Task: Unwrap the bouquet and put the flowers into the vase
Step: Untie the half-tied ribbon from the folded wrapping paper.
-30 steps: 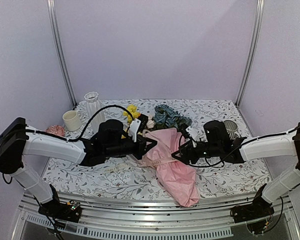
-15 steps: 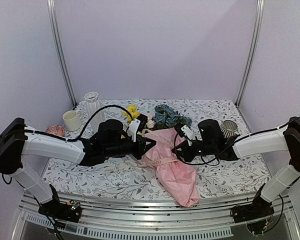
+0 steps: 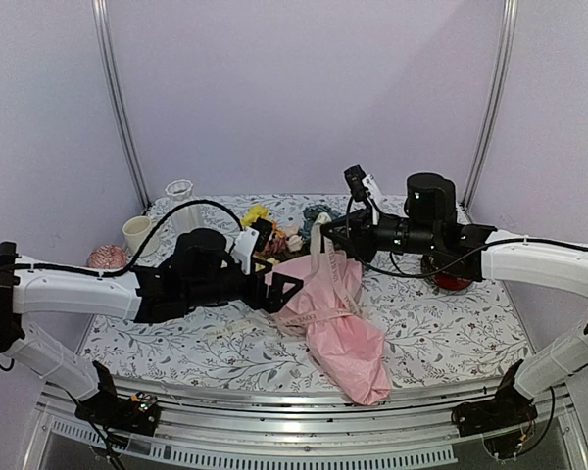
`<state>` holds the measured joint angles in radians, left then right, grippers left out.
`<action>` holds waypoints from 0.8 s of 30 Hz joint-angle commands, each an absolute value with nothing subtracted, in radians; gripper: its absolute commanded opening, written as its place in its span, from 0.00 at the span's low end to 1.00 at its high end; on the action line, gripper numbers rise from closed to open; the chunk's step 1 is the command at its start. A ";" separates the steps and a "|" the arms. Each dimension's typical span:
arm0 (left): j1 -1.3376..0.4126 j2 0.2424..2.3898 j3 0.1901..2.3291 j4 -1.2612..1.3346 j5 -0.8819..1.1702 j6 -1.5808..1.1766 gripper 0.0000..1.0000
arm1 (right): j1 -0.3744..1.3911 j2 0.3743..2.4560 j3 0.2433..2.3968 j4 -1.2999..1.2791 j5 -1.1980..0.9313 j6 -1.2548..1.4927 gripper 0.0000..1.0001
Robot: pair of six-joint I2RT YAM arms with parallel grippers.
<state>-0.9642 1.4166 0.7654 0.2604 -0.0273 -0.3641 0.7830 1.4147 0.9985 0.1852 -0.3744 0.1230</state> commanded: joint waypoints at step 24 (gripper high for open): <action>-1.242 1.300 0.560 0.685 -0.281 -0.412 0.56 | 0.808 1.424 1.066 0.111 -0.389 0.247 0.08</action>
<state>-1.2186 1.2690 0.5606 0.5644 -0.1974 -0.3664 0.8005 1.4151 1.0386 0.1188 -0.3965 0.2218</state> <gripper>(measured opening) 0.555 0.083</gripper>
